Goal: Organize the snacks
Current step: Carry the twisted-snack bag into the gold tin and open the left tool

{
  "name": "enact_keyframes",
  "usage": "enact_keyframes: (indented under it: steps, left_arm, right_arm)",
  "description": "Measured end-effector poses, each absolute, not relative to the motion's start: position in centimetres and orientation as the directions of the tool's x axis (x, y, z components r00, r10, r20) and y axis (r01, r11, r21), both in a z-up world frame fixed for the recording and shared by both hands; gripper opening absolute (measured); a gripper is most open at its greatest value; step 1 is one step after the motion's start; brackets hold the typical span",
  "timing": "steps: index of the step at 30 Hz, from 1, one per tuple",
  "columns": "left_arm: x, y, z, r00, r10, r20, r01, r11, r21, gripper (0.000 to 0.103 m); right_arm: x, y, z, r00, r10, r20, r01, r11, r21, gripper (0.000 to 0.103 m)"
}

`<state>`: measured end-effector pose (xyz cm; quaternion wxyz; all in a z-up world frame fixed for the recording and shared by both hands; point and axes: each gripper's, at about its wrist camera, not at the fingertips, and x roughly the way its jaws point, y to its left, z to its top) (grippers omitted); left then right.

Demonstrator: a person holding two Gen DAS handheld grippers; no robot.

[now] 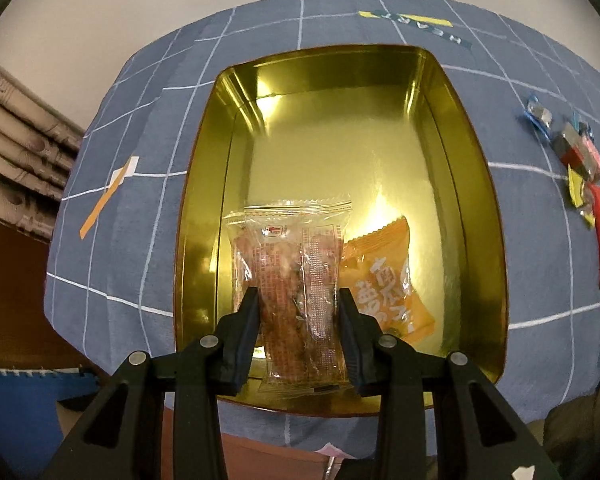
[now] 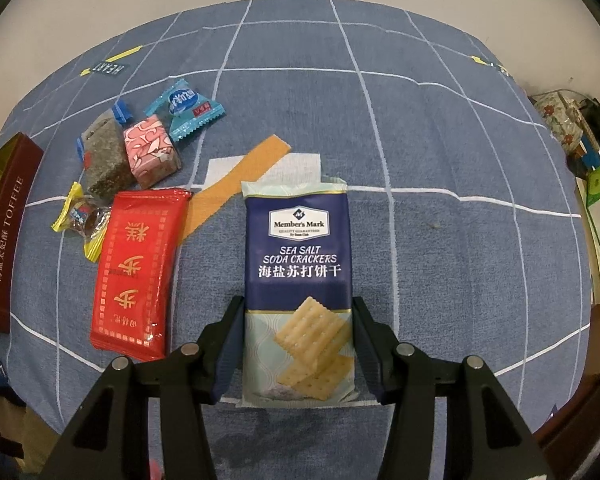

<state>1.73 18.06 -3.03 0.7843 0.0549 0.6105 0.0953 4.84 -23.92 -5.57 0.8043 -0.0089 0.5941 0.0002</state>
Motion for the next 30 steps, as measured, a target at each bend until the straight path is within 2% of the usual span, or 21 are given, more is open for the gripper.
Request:
enact_keyframes:
  steps: [17,20,25,28,30]
  left_arm:
    - [1.1,18.4,-4.0,0.232,0.21,-0.95,-0.085,0.977,0.195,0.036]
    - [1.2,18.6,-4.0,0.236,0.204,-0.95,-0.097,0.978,0.186,0.037]
    - [1.2,18.5,-3.8,0.247,0.209,-0.946,-0.1,0.977,0.19,0.037]
    - [1.1,18.6,-3.5,0.265,0.201,-0.943,-0.115,0.978,0.176,0.041]
    - [1.0,18.5,-3.0,0.282,0.196,-0.939,-0.128,0.978,0.165,0.049]
  right_arm:
    - [8.3,-24.1,-5.3,0.261,-0.018,-0.965,-0.004,1.0,-0.02,0.055]
    - [8.6,-24.0,-5.2,0.268,-0.022,-0.963,-0.001,1.0,-0.023,0.051]
    - [8.8,-23.7,-5.2,0.274,-0.029,-0.961,0.01,1.0,-0.027,0.051]
    - [8.3,-23.4,-5.2,0.276,-0.03,-0.961,0.024,0.999,-0.024,0.051]
    - [7.7,-23.3,-5.1,0.281,-0.03,-0.959,0.028,0.999,-0.023,0.051]
